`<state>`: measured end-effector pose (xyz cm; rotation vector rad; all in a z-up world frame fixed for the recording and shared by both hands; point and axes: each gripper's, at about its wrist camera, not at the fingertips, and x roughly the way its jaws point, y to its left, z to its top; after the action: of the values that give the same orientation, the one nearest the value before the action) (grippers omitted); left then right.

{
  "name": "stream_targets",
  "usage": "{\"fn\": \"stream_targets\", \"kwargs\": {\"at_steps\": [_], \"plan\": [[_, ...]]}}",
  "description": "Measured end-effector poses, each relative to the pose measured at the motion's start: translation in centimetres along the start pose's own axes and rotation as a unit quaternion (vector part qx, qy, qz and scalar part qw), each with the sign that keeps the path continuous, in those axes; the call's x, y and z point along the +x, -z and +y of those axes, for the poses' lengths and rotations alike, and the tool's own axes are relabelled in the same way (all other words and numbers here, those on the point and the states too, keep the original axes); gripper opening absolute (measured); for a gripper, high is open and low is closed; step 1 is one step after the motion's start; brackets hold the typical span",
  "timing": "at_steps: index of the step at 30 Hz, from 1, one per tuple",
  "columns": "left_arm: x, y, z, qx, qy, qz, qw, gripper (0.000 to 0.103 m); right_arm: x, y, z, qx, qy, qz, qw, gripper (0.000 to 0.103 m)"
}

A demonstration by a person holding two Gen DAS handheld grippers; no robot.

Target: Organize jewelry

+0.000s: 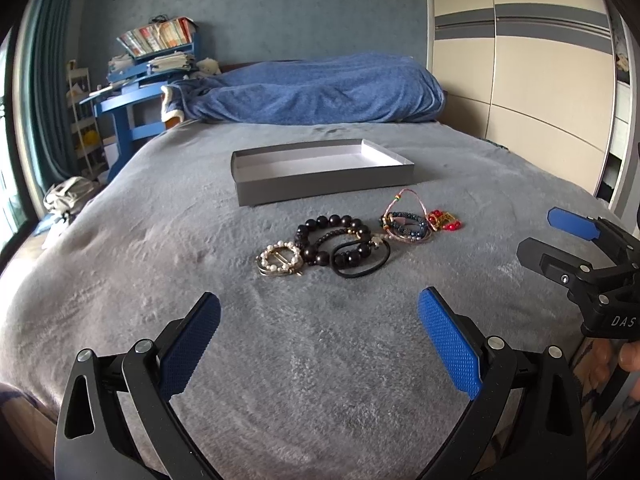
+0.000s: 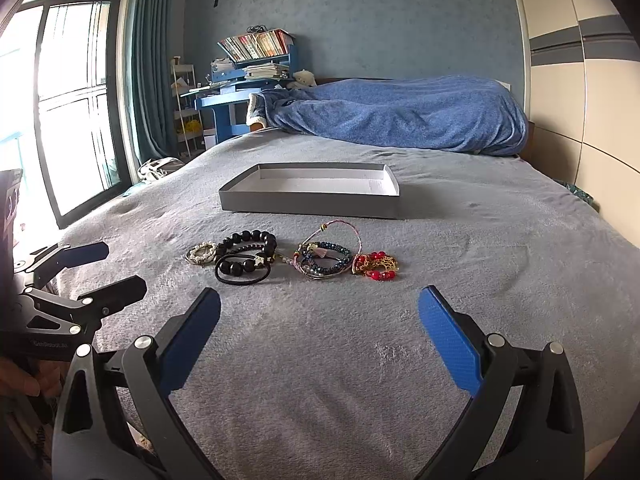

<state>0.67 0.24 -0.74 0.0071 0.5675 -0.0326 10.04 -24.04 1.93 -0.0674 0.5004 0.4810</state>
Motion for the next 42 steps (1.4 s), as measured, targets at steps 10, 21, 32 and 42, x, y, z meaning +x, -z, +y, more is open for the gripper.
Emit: {"fn": "stream_targets", "kwargs": {"at_steps": [10,21,32,42], "plan": [[0.18,0.13,-0.05,0.0,0.0,0.003,1.0,0.098,0.14,0.07,0.06,0.001,-0.003,0.001,1.0,0.098],[0.3,0.22,-0.14,0.001,0.001,0.005,1.0,0.098,0.25,0.21,0.38,0.001,-0.006,0.002,1.0,0.098],[0.49,0.26,-0.36,0.005,0.004,0.009,0.9999,0.098,0.36,0.12,0.27,0.001,-0.006,0.003,1.0,0.098],[0.5,0.22,-0.38,0.004,0.003,0.009,0.9999,0.098,0.34,0.15,0.29,0.002,-0.007,0.004,1.0,0.098]]}}
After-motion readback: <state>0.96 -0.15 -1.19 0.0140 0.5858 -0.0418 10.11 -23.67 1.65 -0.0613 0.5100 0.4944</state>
